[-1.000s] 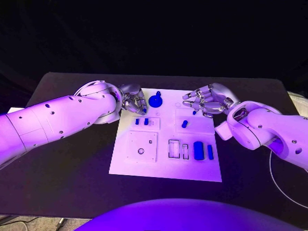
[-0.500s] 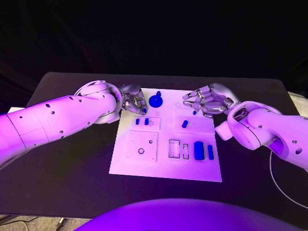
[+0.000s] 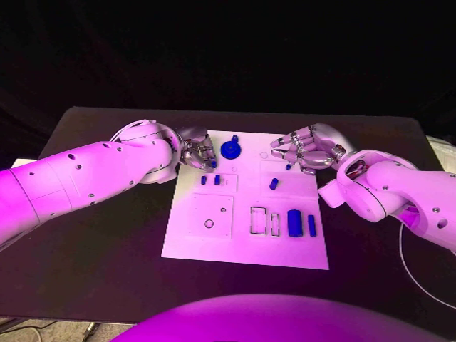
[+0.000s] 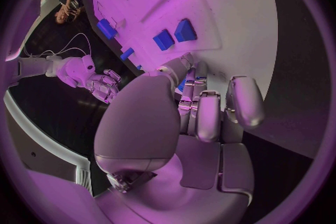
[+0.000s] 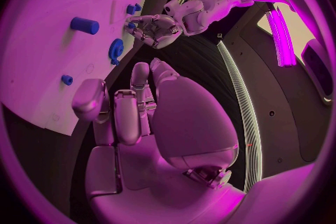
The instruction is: Assemble the parts on the task board
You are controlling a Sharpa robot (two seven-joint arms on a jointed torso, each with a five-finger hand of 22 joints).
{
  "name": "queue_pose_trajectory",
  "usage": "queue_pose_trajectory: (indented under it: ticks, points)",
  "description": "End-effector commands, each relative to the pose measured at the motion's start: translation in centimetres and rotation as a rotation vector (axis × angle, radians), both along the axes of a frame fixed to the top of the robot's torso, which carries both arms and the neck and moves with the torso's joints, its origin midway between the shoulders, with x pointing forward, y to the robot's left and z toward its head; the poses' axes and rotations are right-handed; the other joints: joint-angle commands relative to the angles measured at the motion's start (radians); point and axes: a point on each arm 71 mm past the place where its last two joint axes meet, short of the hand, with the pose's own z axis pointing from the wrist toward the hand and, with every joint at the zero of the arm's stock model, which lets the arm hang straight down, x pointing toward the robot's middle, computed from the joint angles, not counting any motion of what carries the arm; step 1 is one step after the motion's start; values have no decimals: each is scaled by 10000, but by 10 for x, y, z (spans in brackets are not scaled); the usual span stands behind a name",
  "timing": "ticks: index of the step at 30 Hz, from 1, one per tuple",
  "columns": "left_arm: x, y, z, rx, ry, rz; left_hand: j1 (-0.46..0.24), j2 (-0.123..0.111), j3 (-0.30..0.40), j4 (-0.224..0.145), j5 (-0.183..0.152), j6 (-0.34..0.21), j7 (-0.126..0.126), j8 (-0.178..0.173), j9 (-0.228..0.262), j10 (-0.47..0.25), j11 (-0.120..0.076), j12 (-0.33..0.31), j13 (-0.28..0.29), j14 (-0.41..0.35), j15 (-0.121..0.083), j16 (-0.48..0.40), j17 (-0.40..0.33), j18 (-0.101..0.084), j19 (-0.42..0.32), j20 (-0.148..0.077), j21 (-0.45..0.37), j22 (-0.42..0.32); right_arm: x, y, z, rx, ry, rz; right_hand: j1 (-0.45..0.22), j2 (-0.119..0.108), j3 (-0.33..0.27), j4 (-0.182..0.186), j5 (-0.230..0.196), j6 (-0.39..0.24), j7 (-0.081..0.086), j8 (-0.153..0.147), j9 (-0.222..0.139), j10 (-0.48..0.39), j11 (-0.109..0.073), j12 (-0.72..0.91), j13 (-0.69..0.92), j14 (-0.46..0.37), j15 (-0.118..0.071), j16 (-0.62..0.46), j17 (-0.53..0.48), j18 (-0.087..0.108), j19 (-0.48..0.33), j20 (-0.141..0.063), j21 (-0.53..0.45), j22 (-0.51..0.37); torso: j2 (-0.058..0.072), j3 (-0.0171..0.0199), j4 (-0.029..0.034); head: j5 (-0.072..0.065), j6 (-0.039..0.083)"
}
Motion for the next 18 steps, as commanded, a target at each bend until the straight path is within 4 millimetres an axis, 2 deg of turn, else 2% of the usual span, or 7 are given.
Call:
queue_pose_trajectory:
  ticks: [1,12,18]
  points:
    - [-1,-1,-1,125,123,-83,-73,-35,24,-37,-60,-90,12,-56,-18,-24,48,-67,-9,333,71,-56,-16,-123,-8,65,-51,166,-1,1,0,1,0,175,-36,30,19,-2,55,-49,-5,9,12,-56,-33,60,-2,472,-16,-36,-5,113,-36,20,-41,-15,4,1,-3,2,2]
    - [1,4,0,81,-22,113,-121,-121,76,-87,-63,-375,179,-306,-106,-60,161,-196,-13,310,156,-65,-85,-113,-34,141,-113,155,1,-3,-2,-144,-41,35,-32,23,16,-14,62,-58,-5,8,11,-135,-32,-82,-122,461,-15,-86,-59,131,-82,19,-101,-108,-1,2,-4,-41,2]
    - [2,11,4,-402,-221,395,-12,-95,260,-190,-47,-786,212,-387,-129,-154,225,-346,-48,291,221,-62,-129,-95,-62,210,-182,137,5,-9,-3,-696,-355,-41,176,36,216,-104,-30,-80,2,8,10,-700,-5,-1244,-1098,436,22,-214,-184,168,-169,14,-245,-298,-15,-3,-3,-73,2]
